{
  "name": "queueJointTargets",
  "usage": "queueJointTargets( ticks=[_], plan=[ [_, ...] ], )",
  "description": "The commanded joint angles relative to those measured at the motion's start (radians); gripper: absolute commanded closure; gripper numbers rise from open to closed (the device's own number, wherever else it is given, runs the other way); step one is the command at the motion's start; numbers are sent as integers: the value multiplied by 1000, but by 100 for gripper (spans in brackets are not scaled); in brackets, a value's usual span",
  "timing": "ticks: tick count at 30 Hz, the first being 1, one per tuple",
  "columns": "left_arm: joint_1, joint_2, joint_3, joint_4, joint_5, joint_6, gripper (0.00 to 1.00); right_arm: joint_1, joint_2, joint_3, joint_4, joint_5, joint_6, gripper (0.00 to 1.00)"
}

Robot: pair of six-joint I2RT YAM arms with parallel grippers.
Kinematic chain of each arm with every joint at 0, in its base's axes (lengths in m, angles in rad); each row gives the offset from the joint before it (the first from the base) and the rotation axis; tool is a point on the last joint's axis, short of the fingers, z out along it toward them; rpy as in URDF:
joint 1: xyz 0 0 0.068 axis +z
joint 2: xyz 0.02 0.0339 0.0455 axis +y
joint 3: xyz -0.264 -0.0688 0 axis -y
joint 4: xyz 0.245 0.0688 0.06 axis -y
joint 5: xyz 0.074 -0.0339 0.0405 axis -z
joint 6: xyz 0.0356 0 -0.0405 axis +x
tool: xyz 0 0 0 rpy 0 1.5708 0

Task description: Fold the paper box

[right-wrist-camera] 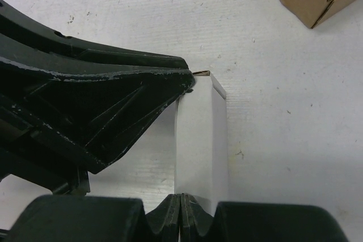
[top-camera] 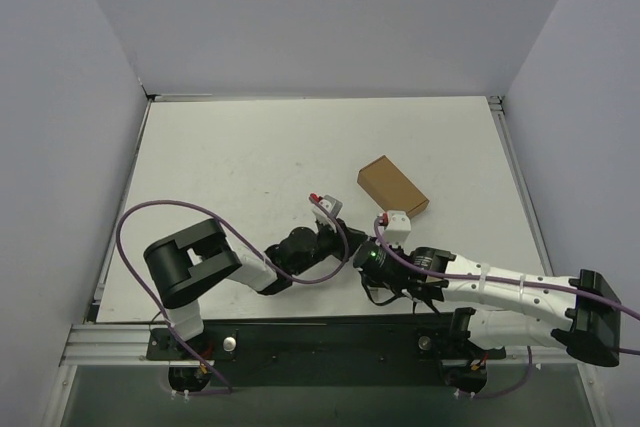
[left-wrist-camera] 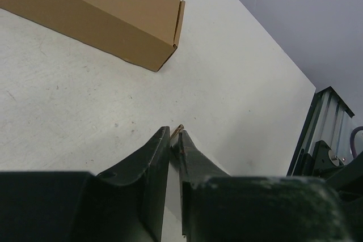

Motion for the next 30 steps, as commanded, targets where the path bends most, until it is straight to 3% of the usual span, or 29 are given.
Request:
queueJointTargets(
  ticks=[1, 3, 9, 19, 26, 30],
  plan=[
    [-27, 24, -15, -401, 32, 24, 73, -1, 79, -63, -162, 21, 11, 93],
    [-26, 4, 2, -459, 4, 24, 66, -1, 82, -60, -162, 26, 12, 92],
    [-27, -3, -10, -504, -34, -6, 59, 4, 80, -61, -159, 35, 15, 90],
    [-26, 43, -12, -516, -20, -51, 68, 14, 70, -57, -133, 39, 12, 90],
    [81, -132, -95, -470, 42, -78, 31, 17, 116, 10, -85, 64, -37, 89],
    [143, -323, -104, -582, 43, -60, 22, 28, 177, 93, -2, 78, -110, 86]
  ],
)
